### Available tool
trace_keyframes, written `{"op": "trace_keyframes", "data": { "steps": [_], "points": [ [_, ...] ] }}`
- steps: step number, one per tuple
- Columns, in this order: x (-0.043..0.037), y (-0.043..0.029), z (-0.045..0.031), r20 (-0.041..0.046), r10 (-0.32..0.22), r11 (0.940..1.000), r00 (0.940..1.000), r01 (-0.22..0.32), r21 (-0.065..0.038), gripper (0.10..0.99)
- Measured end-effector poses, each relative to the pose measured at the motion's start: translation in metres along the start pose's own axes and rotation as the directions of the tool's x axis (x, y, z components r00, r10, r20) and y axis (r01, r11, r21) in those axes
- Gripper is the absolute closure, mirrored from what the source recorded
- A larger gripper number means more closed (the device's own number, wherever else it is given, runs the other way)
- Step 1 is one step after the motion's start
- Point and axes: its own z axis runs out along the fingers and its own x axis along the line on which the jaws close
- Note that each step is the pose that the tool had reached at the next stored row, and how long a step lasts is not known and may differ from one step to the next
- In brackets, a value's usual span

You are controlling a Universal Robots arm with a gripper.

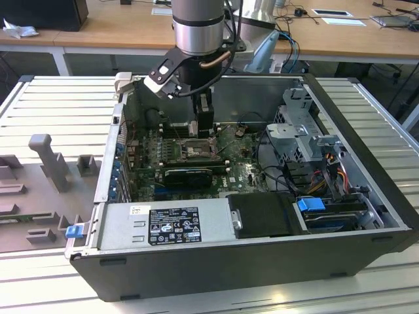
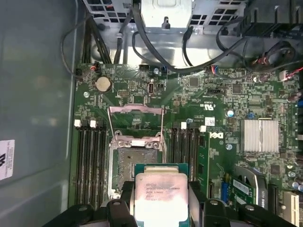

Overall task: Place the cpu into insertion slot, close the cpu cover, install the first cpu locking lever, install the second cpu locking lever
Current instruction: 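Place the cpu into insertion slot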

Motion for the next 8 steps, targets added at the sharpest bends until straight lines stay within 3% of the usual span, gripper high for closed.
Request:
{"op": "trace_keyframes", "data": {
  "steps": [4, 8],
  "points": [
    [0.0000, 0.0004, 0.0076, -0.0003, -0.003, 1.0000, 1.0000, 0.003, 0.000, 0.545],
    [0.0018, 0.0080, 0.0100, -0.0013, -0.004, 1.0000, 1.0000, 0.004, 0.000, 0.545]
  ]
}}
